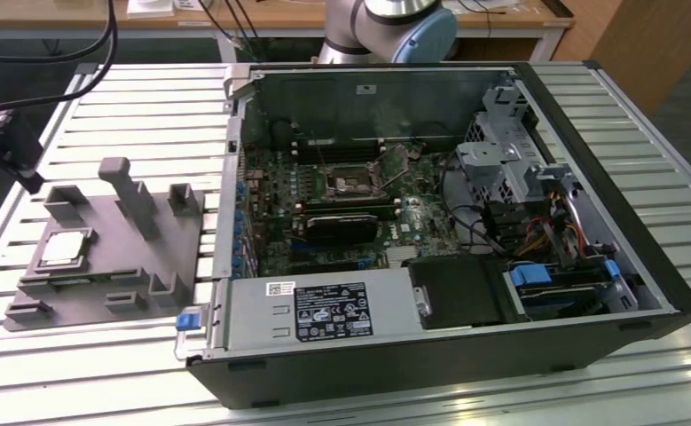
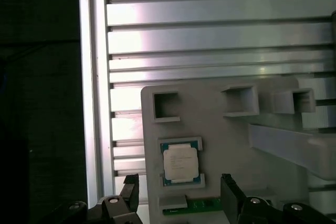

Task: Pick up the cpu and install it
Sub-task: 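Pick up the cpu and move it towards the insertion slot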

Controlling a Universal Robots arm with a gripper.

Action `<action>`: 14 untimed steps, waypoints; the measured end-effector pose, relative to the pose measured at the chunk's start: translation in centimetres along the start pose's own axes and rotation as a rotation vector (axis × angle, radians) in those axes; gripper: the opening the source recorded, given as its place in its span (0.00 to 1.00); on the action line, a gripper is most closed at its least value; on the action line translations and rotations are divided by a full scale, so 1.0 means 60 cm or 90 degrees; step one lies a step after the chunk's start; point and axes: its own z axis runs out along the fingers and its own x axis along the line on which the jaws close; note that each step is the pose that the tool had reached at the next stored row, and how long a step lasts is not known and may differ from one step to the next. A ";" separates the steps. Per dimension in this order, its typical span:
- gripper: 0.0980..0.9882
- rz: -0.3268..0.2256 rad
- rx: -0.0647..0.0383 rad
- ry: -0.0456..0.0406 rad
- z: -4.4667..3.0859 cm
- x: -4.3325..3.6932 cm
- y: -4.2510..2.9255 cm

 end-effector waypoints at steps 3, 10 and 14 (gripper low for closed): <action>0.70 0.000 0.000 0.0001 0.004 0.000 -0.001; 0.70 -0.015 0.000 0.0073 0.020 -0.005 -0.002; 0.70 -0.037 0.000 0.0085 0.027 -0.005 -0.002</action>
